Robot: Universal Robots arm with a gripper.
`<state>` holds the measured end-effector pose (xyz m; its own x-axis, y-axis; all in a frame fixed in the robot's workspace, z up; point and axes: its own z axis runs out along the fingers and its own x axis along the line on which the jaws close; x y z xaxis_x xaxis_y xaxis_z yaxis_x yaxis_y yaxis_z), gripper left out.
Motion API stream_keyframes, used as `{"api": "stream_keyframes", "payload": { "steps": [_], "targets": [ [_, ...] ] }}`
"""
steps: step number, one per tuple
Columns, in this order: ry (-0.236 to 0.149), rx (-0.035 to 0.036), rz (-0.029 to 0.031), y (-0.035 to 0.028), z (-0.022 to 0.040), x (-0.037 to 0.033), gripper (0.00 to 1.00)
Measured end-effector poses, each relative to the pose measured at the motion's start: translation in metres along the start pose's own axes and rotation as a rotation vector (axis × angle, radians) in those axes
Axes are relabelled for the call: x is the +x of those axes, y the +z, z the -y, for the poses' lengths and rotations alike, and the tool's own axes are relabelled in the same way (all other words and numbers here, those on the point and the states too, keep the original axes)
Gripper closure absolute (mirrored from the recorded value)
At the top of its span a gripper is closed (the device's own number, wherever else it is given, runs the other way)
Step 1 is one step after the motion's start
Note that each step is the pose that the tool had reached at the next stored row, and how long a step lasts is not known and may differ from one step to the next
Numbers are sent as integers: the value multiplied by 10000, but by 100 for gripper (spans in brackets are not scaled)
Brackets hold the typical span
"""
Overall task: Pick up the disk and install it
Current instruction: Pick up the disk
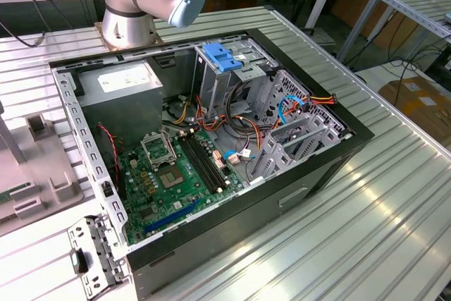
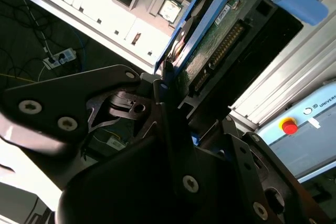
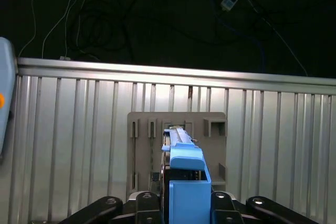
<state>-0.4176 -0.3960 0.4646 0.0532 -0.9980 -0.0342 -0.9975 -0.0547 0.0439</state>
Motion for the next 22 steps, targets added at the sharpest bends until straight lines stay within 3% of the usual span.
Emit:
{"api": "stream_keyframes", "payload": {
  "steps": [22],
  "targets": [
    [0,0,1,-6,-10,187,63]
  ]
}}
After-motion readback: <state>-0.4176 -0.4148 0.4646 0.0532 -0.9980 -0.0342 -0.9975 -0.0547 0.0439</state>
